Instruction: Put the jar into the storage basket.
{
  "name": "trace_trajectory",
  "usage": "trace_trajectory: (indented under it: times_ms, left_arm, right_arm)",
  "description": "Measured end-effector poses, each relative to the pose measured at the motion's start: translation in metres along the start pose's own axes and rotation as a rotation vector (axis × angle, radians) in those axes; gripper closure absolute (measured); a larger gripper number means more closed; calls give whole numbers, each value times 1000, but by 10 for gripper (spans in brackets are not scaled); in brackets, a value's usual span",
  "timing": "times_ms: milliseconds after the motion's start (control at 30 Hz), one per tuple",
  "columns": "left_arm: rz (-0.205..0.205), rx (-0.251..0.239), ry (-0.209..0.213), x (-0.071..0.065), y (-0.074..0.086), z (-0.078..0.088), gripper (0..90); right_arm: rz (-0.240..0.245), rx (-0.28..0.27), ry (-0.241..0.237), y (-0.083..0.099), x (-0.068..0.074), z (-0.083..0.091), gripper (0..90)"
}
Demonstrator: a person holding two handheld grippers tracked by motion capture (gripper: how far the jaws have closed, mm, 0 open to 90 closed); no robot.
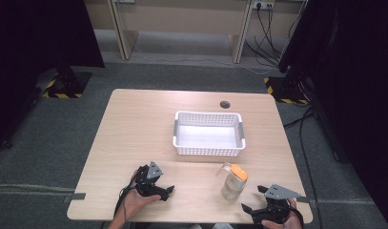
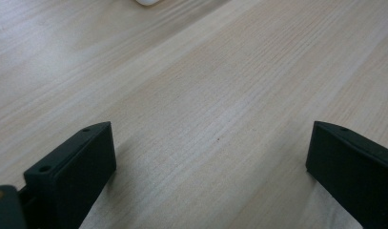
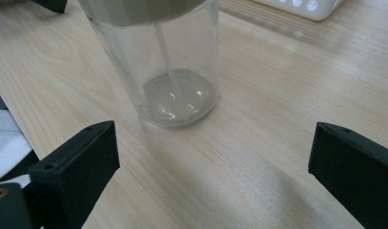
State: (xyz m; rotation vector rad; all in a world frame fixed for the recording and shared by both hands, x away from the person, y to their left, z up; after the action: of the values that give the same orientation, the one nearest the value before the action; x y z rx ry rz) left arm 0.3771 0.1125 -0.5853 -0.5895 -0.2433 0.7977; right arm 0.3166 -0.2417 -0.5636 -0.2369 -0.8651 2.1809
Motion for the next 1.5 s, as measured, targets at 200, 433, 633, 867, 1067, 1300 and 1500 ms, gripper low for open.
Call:
trace_trajectory:
  times_ms: [200,433,633,867,1067,1300,1500]
  left_arm:
    - [0,0,0,0,0,0,19]
    - [0,0,0,0,0,0,19]
    - [0,0,0,0,0,0,19]
    - [0,0,0,0,0,0,19]
    - [0,0,0,0,0,0,19]
    - [-2,0,0,0,0,0,19]
    - [0,0,0,0,0,0,19]
  right_arm:
    - [-2,-32,1,-6,2,6,34]
    - [7,-72,-5,-14,8,15,36]
    - [8,-104,-8,-22,12,23,39]
    - [22,-126,-17,-29,18,29,41]
    - [30,-141,-18,-35,21,33,46]
    - [40,-156,-18,-42,24,36,51]
    - [45,-163,-29,-48,28,36,61]
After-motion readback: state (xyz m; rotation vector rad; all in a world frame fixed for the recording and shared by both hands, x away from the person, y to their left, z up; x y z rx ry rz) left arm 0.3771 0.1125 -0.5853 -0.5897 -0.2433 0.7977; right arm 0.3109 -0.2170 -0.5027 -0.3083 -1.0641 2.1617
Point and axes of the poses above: each handheld gripper's, and its own axes: z roughly backward along the jaws, y roughly out of its underside, x roughly to its left, the point moved 7 cm from there along -z, roughly forward along the jaws, and after that the axes turned 11 degrees about x, right-handed, at the moved point
